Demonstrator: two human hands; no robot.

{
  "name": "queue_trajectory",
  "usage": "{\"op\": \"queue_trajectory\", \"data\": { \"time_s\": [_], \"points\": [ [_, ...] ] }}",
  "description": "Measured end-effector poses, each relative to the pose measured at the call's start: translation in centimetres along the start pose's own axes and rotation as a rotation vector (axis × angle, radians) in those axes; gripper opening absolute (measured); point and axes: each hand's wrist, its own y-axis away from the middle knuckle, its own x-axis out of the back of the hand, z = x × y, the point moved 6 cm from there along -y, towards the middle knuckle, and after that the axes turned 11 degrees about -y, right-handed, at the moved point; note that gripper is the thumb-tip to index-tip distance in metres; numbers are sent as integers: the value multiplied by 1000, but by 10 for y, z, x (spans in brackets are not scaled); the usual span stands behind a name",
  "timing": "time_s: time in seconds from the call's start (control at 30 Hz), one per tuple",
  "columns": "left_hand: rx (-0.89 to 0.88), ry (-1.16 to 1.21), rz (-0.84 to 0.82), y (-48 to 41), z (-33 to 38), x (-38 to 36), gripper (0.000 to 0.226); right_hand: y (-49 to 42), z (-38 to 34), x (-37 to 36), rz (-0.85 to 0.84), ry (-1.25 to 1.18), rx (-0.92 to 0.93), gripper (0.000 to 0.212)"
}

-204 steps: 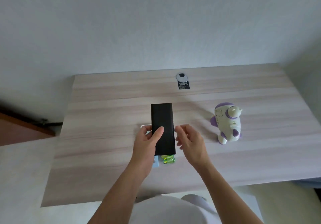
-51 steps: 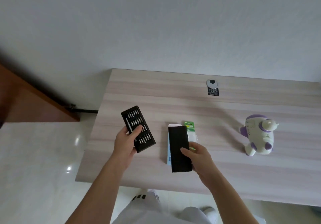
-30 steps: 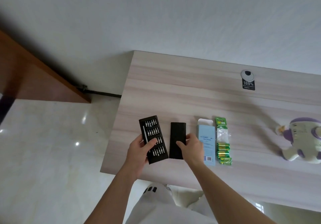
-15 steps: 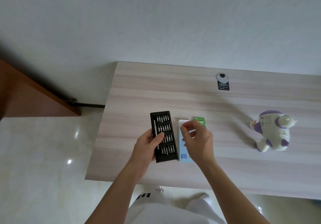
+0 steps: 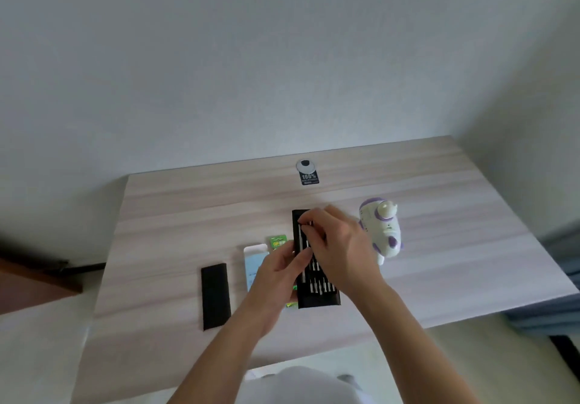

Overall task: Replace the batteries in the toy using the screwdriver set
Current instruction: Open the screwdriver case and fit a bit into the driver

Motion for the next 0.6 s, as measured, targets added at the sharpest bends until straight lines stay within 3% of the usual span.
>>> {"op": "queue_trajectory", "data": {
  "time_s": [0.37, 0.6],
  "points": [
    [9, -73, -55, -5, 4, -46, 19, 6, 24, 40, -104, 150, -84, 10],
    [2, -56, -26, -9, 7, -45, 18, 4, 24, 39, -170, 110, -73, 11]
  ]
}}
